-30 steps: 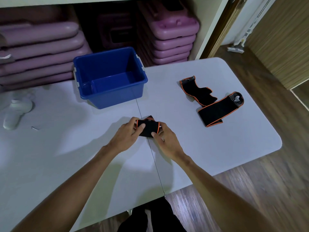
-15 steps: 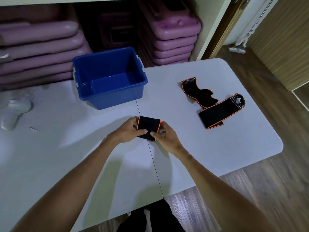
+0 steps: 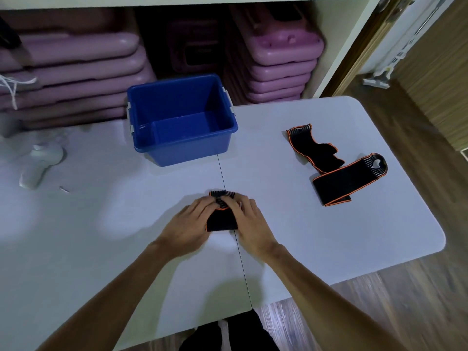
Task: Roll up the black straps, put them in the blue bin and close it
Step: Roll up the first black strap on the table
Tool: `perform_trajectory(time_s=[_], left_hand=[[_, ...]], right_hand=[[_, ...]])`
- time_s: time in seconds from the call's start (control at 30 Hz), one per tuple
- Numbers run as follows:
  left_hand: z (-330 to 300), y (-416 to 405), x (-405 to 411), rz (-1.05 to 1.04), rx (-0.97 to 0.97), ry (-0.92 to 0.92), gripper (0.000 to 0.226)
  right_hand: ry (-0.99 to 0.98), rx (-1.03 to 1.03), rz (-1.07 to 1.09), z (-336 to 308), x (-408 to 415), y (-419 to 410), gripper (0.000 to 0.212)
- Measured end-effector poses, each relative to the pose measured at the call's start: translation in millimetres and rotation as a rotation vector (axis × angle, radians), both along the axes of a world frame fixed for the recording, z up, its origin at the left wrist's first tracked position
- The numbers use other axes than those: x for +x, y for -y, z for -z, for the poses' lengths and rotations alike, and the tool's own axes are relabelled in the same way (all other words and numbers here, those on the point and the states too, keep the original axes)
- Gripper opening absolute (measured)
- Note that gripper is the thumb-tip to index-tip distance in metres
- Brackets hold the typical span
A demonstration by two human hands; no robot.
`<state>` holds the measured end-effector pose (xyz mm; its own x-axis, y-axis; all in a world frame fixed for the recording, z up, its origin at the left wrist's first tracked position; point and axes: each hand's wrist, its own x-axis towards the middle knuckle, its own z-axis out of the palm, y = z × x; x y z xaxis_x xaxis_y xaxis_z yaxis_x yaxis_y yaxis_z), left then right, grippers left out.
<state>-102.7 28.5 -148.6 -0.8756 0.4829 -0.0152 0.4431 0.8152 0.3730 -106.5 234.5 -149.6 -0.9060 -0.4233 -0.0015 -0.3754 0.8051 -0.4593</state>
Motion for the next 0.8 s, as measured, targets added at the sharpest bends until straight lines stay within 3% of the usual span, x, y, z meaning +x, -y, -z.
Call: perform_trajectory(time_s=[0.1, 0.2, 0.57, 0.8], left_hand=[[9, 11, 25, 0.044, 0.042, 0.036, 0.061], [18, 14, 31, 0.038, 0.071, -0.007, 0.046], [15, 27, 14, -0.219, 0.162, -0.076, 0.035], [9, 57, -7, -0.435, 0.162, -0.056, 0.039]], right_hand=[[0.006, 0.062, -0.041, 10, 17, -11, 0.082], [0.029, 0.031, -0.095, 7, 23, -18, 0.08], [0.071, -0.137, -0.199, 7, -19, 7, 0.056], [0.085, -0.126, -0.271, 10, -68, 62, 0.056]])
